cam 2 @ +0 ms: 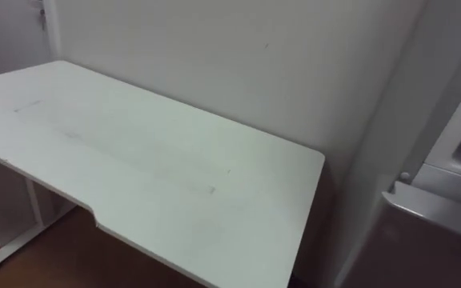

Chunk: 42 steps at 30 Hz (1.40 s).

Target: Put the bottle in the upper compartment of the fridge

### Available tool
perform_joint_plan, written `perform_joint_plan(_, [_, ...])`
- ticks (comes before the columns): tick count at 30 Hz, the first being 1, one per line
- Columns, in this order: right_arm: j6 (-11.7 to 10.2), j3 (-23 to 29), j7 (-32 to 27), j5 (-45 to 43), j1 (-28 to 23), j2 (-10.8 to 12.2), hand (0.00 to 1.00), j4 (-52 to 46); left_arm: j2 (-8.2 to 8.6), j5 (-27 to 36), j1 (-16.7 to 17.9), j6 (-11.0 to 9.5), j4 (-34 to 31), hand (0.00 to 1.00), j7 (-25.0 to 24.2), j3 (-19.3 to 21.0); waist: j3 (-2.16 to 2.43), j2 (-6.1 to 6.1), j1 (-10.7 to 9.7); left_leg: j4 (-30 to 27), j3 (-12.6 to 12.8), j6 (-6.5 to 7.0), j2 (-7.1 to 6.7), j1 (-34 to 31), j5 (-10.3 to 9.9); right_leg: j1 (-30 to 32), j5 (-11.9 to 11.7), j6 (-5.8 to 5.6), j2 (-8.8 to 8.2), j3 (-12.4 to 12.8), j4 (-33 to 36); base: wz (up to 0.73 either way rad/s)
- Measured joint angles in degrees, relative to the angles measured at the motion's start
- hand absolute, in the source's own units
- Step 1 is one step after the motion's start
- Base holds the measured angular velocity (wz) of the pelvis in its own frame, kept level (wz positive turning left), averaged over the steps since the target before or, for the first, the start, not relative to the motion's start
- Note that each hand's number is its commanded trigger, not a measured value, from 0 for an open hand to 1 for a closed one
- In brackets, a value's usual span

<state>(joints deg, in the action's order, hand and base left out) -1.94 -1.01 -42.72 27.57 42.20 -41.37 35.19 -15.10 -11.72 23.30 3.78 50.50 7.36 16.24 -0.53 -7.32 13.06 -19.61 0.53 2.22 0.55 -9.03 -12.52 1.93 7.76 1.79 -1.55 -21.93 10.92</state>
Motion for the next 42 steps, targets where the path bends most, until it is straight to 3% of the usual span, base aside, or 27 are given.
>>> perform_joint_plan(2, [-1.9,-0.3,-0.2,-0.1,0.2,0.1,1.00,0.2,-0.19,0.9,-0.3,0.0,-0.3,0.00,0.1,-2.0,-0.11,0.74,0.1,-0.2,0.0,0.02,0.01,-0.7,0.0,0.6,-0.3,0.10,-0.16,-0.2,0.0,0.00])
perform_joint_plan(4, [-2.7,-0.3,-0.3,-0.4,0.6,0.2,1.00,0.2,-0.17,0.9,-0.3,0.0,-0.2,0.00,0.1,-3.4,0.11,1.43,0.2,-0.2,-0.1,0.05,-0.05,-1.0,0.1,1.1,-0.3,0.10,-0.34,-0.2,0.4,0.00])
perform_joint_plan(10, [-6.0,-0.5,-0.9,-0.4,1.8,0.7,0.98,0.2,-0.23,0.9,-1.9,0.0,-0.2,0.00,0.3,-5.5,-0.15,3.25,0.1,-0.2,-0.8,-0.24,-0.11,-1.4,0.6,1.4,-0.3,0.13,-0.44,-1.4,0.7,0.04])
perform_joint_plan(11, [-6.5,-0.6,-0.8,-0.1,1.8,0.7,0.77,0.3,-0.22,1.0,-2.0,-0.1,-0.3,0.00,0.7,-6.4,-0.12,3.44,0.1,-0.2,-0.8,-0.30,-0.11,-1.4,0.6,1.4,-0.2,0.29,-0.42,-1.3,0.7,0.00])
perform_joint_plan(13, [-7.3,-0.7,-0.8,0.6,1.8,0.8,0.04,0.3,-0.21,1.0,-2.1,-0.1,-0.4,0.00,0.8,-7.6,-0.10,3.65,0.3,-0.2,-0.7,-0.39,-0.13,-1.5,0.7,1.5,0.0,0.57,-0.38,-0.9,0.6,0.00])
perform_joint_plan(14, [-7.9,-0.7,-0.7,1.1,1.9,0.8,0.00,0.3,-0.20,1.0,-2.3,-0.1,-0.4,0.00,0.7,-8.2,-0.07,3.79,0.5,-0.2,-0.7,-0.46,-0.13,-1.5,0.8,1.6,0.0,0.69,-0.38,-0.9,0.6,0.00])
perform_joint_plan(19, [-11.0,-2.1,0.8,1.9,2.4,1.4,0.00,2.1,-0.26,2.7,-2.7,-0.1,-1.2,0.00,0.7,-10.3,-0.09,4.48,0.7,0.0,-0.7,-0.66,-0.19,-1.3,1.2,1.8,0.2,0.89,-0.31,-0.2,0.7,-0.03])
perform_joint_plan(23, [-12.0,-2.7,4.4,4.3,2.5,2.5,0.00,4.0,-0.26,4.9,-3.0,-0.3,-1.7,0.00,0.4,-10.9,-0.12,4.49,0.7,0.3,-0.5,-0.74,-0.10,-1.2,1.5,2.1,0.2,0.98,-0.31,0.0,0.7,0.00])
perform_joint_plan(32, [-11.7,-2.5,11.5,8.3,3.4,2.2,0.00,7.3,-0.32,5.3,-2.8,-0.3,-2.7,0.00,-0.5,-10.8,-0.05,3.92,0.6,0.5,0.1,-0.70,0.03,-0.9,1.5,1.7,0.2,0.89,-0.30,0.0,0.5,-0.01])
perform_joint_plan(42, [-10.7,-2.3,14.8,8.6,3.4,2.2,0.00,7.4,-0.74,5.3,-2.5,-0.4,-3.1,0.00,-0.7,-10.8,0.17,3.30,-0.3,1.3,0.7,-0.57,0.01,-0.3,2.0,1.4,-0.4,1.02,-0.22,0.6,-0.3,-0.01])
